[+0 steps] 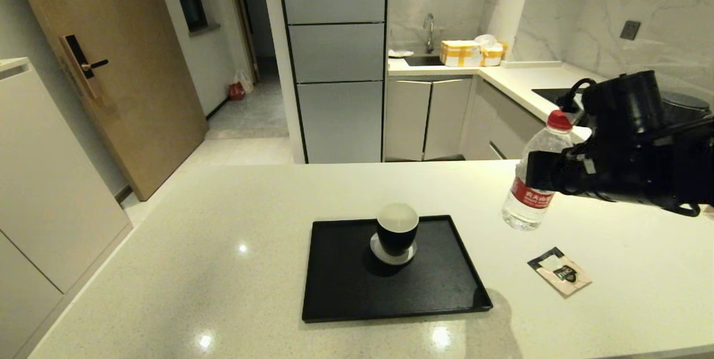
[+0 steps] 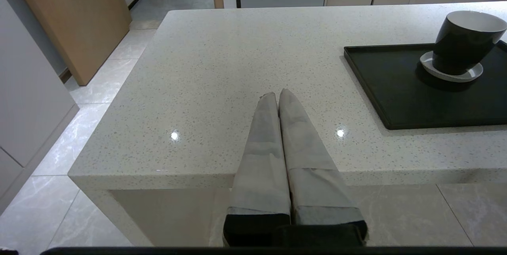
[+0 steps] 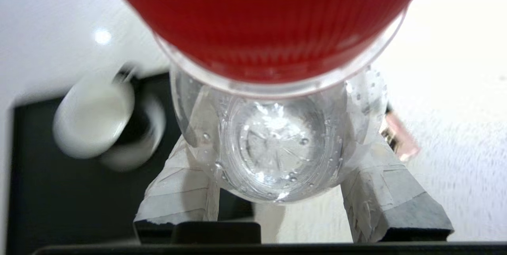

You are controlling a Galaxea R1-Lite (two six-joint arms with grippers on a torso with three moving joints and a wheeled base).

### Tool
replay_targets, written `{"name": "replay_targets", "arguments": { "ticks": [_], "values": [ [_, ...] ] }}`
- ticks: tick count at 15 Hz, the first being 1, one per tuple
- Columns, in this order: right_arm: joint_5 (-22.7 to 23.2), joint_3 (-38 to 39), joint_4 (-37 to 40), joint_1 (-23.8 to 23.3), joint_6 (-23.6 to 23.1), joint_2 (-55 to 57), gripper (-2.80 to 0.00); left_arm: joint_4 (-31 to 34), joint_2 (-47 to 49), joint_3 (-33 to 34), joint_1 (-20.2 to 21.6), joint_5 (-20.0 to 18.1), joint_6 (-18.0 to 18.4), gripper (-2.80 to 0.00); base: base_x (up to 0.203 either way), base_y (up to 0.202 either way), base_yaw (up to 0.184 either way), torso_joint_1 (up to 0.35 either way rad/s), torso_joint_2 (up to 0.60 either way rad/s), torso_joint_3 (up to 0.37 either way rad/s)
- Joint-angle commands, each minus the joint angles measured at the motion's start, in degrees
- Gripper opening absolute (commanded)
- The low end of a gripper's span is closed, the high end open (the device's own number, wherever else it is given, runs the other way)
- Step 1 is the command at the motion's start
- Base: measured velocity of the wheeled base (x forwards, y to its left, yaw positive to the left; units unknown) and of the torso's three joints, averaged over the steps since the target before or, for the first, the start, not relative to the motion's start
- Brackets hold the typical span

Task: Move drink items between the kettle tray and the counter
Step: Place it on the right

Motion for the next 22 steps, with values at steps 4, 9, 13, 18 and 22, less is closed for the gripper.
{"name": "replay_targets", "arguments": {
  "ticks": [4, 9, 13, 18, 22],
  "values": [
    [-0.28, -11.75, -2.81, -6.31, 0.16, 22.09, -2.8, -0.01, -0.11, 0.08, 0.0, 0.02, -0.01, -2.8, 0.0, 0.0, 0.0, 0.0, 0.0, 0.0],
    [-0.15, -24.62, -2.19, -9.8, 2.06, 37.47, -2.8, -0.01, -0.11, 0.09, 0.0, 0.02, -0.01, -2.8, 0.0, 0.0, 0.0, 0.0, 0.0, 0.0],
    [0.52, -23.1, -2.46, -10.78, 3.19, 39.84, -2.8, -0.01, -0.11, 0.06, 0.0, 0.02, -0.01, -2.8, 0.0, 0.0, 0.0, 0.0, 0.0, 0.0],
    [0.43, -20.92, -2.56, -10.69, 3.19, 37.74, 0.0, -0.01, -0.11, 0.09, 0.0, 0.02, -0.01, -2.8, 0.0, 0.0, 0.0, 0.0, 0.0, 0.0],
    [0.56, -18.47, -2.5, -10.69, 2.83, 34.35, 0.0, -0.01, -0.11, 0.09, 0.0, 0.02, -0.01, -2.8, 0.0, 0.0, 0.0, 0.0, 0.0, 0.0]
  ]
}}
